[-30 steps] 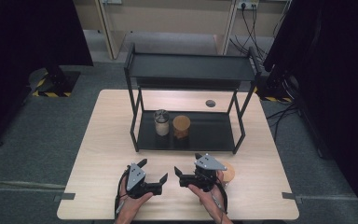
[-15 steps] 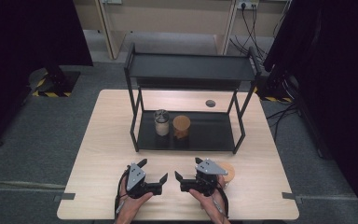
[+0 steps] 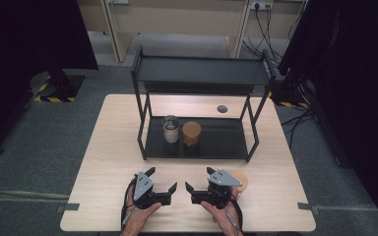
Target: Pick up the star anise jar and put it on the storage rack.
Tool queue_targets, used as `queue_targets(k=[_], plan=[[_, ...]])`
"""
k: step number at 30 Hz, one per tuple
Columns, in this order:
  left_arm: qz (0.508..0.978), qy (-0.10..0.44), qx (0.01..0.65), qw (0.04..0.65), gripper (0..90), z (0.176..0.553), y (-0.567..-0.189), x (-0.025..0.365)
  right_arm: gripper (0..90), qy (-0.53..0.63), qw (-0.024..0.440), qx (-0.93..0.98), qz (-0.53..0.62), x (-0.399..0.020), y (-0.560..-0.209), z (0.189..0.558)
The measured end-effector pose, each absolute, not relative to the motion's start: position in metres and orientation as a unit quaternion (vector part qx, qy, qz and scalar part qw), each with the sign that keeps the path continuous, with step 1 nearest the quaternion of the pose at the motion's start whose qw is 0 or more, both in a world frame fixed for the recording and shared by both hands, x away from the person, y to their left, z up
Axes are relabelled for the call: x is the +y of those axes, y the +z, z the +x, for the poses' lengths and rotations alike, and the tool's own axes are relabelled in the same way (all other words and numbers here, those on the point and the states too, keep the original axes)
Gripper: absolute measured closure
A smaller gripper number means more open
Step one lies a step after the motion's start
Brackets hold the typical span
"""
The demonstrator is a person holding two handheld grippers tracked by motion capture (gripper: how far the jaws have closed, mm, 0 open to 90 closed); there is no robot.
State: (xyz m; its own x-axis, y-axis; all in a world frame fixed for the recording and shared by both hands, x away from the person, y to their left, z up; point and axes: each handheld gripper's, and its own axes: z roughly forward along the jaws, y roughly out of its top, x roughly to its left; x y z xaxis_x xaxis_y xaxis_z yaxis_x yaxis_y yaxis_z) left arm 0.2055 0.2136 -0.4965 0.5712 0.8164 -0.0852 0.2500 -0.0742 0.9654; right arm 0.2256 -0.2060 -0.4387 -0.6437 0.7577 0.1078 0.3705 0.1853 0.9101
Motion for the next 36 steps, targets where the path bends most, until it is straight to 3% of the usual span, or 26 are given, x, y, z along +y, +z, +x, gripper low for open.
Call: queue_targets(k=[36], plan=[[0.688,0.255,0.385,0.56,1.8,0.205,-0.497,0.214,4.9,0.523,0.189,0.741,0.376,-0.217,-0.434,0.213]])
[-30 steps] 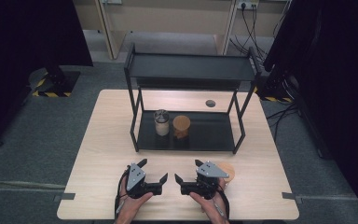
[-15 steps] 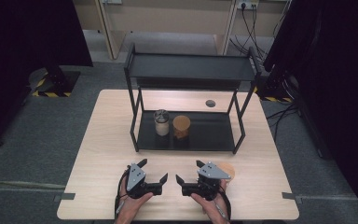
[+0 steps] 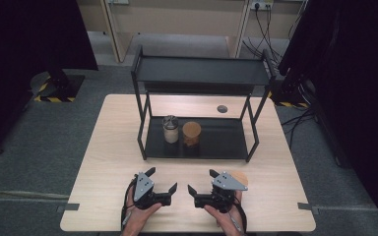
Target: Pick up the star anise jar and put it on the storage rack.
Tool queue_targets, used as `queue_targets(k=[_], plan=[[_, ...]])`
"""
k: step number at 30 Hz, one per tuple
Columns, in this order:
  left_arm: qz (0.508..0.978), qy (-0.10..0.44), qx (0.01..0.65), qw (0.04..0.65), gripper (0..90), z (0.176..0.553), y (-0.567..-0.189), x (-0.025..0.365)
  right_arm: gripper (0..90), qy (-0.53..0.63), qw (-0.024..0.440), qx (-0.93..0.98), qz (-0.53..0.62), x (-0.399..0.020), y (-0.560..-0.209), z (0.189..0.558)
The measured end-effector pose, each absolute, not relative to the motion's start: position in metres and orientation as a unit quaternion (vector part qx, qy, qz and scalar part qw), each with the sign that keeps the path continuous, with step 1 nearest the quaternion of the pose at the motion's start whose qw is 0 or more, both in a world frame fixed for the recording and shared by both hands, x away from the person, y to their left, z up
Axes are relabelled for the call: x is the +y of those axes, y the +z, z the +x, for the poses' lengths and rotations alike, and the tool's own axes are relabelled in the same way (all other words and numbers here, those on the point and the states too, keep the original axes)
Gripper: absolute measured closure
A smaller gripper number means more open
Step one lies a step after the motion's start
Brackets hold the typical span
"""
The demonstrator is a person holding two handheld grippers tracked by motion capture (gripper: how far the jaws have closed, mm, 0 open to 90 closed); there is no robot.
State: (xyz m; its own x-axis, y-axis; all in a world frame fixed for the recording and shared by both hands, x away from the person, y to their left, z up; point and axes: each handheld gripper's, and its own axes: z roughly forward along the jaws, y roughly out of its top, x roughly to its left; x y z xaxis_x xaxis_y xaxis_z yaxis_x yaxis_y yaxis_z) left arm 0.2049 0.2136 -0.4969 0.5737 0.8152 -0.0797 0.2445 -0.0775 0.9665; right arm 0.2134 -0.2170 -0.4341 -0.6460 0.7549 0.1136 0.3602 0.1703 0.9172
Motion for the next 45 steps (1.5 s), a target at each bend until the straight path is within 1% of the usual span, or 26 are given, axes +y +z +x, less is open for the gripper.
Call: queue_targets(k=[10,45], plan=[[0.688,0.255,0.385,0.56,1.9,0.205,-0.497,0.214,4.9,0.527,0.195,0.735,0.379,-0.223,-0.431,0.21],[0.688,0.255,0.385,0.56,1.8,0.205,-0.497,0.214,4.8,0.519,0.245,0.71,0.408,-0.252,-0.428,0.191]])
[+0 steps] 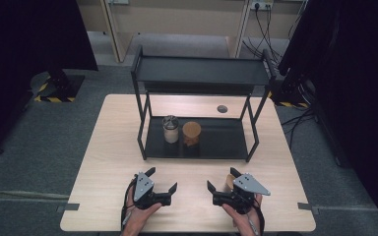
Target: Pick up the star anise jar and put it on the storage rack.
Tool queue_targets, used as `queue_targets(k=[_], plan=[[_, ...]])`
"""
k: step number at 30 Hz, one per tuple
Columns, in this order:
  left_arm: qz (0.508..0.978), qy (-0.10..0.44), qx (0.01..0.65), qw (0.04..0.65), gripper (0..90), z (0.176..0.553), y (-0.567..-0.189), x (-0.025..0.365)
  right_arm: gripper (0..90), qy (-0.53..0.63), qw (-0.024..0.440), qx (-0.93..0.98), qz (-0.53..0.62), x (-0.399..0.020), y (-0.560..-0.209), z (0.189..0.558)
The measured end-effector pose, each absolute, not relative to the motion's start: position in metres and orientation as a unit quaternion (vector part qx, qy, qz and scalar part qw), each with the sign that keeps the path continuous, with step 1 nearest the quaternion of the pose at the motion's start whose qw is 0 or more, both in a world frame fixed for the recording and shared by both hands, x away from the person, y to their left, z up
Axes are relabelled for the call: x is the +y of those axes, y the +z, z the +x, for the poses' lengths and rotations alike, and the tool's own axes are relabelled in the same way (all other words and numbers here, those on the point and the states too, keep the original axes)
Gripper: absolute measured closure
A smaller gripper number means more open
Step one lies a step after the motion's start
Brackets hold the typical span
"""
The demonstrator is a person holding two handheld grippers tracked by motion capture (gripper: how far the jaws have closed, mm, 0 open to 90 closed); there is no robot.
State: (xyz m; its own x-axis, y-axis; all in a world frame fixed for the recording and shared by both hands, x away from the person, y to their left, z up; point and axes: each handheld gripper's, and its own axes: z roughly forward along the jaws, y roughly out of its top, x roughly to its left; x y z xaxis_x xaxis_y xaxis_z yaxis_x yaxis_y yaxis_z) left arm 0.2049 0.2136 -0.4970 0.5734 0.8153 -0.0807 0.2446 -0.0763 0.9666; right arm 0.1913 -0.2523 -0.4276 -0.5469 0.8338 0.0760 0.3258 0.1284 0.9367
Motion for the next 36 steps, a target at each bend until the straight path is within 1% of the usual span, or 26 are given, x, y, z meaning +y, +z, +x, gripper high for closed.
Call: queue_targets(k=[21,36], plan=[[0.688,0.255,0.385,0.56,1.8,0.205,-0.497,0.214,4.8,0.507,0.274,0.692,0.435,-0.272,-0.432,0.179],[0.688,0.255,0.385,0.56,1.8,0.205,-0.497,0.214,4.6,0.5,0.276,0.69,0.445,-0.277,-0.436,0.175]])
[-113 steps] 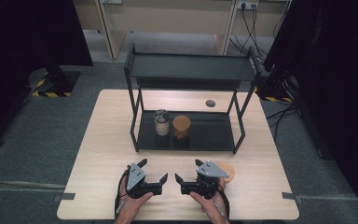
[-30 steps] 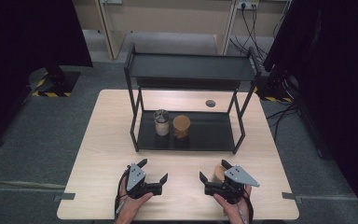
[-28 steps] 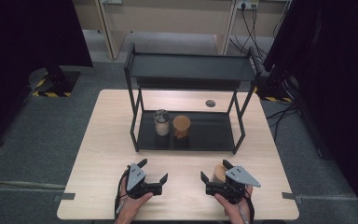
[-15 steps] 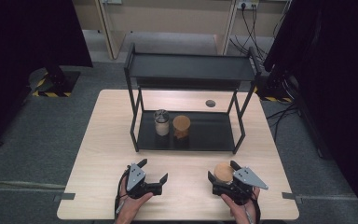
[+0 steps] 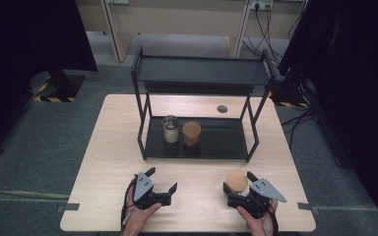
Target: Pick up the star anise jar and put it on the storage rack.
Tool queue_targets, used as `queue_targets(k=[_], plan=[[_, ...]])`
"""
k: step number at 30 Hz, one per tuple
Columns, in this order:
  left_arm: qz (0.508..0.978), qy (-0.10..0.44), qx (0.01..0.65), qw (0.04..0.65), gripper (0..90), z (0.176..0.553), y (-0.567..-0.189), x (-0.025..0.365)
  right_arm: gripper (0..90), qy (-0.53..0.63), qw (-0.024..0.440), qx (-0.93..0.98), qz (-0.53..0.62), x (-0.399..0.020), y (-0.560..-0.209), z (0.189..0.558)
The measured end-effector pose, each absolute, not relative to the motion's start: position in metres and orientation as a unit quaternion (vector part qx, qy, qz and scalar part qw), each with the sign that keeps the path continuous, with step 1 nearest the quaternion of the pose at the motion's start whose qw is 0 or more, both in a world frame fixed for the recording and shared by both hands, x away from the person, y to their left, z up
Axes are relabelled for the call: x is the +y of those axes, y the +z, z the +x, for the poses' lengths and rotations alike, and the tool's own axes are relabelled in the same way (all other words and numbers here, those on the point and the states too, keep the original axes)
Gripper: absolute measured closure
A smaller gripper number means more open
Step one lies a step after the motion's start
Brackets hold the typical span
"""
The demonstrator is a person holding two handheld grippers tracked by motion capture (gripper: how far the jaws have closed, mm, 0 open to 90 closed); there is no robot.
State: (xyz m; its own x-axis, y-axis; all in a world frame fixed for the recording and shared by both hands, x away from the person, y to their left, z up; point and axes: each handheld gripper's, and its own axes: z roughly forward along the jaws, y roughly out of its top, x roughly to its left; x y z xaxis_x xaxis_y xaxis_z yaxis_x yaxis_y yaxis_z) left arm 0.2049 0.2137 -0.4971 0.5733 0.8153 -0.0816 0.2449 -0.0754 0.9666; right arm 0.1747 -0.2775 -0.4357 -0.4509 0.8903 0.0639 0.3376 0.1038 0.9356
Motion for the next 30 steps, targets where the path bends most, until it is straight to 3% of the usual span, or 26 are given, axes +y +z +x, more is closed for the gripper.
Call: queue_targets(k=[30], plan=[[0.688,0.254,0.386,0.56,1.8,0.205,-0.497,0.214,4.4,0.493,0.272,0.695,0.447,-0.2779,-0.4399,0.1736]])
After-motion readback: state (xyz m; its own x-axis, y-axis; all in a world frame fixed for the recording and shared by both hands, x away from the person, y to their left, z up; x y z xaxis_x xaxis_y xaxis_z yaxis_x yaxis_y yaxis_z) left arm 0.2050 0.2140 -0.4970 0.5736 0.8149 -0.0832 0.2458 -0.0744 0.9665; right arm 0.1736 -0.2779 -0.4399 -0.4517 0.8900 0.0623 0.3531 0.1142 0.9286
